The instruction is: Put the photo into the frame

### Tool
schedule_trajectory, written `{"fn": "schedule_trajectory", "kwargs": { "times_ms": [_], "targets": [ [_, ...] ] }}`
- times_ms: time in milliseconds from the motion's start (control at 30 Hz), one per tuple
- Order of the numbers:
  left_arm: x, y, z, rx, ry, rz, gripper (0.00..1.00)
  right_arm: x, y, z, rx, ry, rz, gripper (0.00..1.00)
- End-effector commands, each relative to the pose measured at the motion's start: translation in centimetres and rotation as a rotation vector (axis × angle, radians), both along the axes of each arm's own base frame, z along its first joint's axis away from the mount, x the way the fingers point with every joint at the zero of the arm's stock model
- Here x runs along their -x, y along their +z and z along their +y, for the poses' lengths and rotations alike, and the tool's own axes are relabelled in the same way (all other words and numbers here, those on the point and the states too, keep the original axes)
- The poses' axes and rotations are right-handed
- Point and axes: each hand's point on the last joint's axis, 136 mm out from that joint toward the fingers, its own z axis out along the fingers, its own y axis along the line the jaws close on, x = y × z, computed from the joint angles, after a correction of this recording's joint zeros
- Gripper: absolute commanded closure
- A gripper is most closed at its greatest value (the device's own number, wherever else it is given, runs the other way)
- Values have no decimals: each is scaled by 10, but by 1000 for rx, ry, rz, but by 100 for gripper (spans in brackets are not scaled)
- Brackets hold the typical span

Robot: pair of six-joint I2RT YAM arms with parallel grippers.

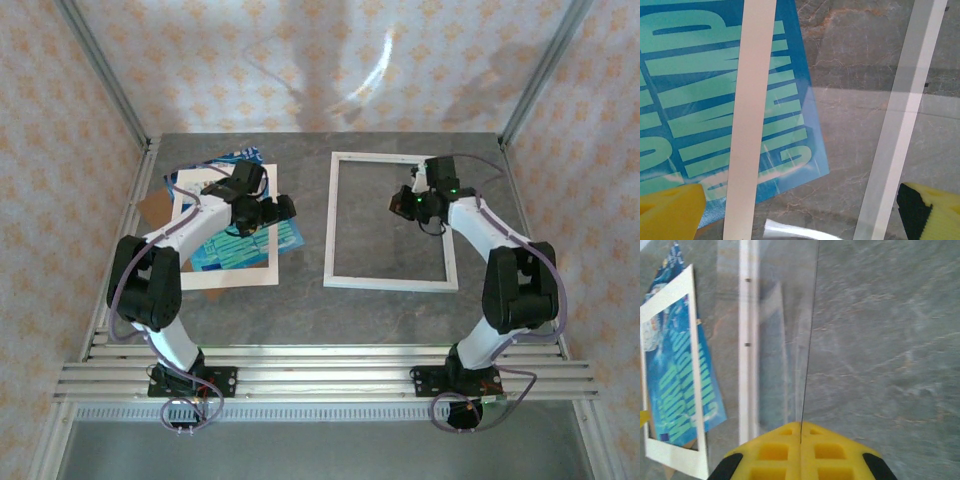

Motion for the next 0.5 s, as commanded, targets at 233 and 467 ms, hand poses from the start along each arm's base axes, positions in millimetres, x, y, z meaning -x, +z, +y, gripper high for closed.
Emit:
{"fn": "schedule_trajectory", "kwargs": {
  "times_ms": [233, 467],
  "targets": [
    [-4, 7, -2, 8, 17, -18, 0, 11, -4, -67, 223, 24, 56, 100],
    [-4, -1, -6, 37, 24, -13, 0, 10, -9, -87, 253, 20, 67, 100]
  ]
}}
